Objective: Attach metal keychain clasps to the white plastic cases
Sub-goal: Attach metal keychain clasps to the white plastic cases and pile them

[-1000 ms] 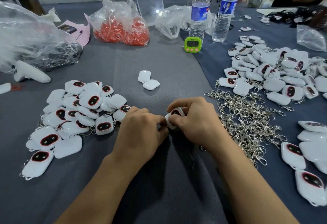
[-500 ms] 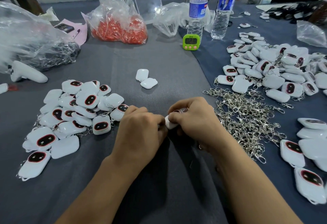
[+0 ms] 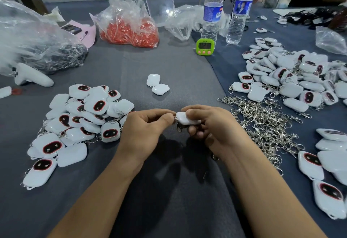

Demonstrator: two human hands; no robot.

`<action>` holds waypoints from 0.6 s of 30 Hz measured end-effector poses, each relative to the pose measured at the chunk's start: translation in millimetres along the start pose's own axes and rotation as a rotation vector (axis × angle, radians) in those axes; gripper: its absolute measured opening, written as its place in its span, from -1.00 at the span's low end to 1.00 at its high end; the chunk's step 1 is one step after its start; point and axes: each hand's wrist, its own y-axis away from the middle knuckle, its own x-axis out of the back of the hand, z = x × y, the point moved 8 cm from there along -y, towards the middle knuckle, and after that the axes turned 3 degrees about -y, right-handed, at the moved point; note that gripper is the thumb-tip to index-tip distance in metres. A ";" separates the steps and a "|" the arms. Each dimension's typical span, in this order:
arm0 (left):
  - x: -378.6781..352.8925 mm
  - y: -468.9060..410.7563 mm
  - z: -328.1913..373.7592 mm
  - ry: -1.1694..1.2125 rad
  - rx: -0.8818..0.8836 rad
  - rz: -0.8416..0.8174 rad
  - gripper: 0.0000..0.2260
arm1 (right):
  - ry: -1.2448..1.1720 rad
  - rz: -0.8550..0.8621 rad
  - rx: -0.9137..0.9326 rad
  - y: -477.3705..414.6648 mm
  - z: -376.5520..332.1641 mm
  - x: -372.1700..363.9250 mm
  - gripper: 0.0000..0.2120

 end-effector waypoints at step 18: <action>-11.8 -0.4 5.6 0.213 -0.044 -0.182 -0.95 | -0.048 -0.111 0.098 5.1 -9.6 -4.3 -0.85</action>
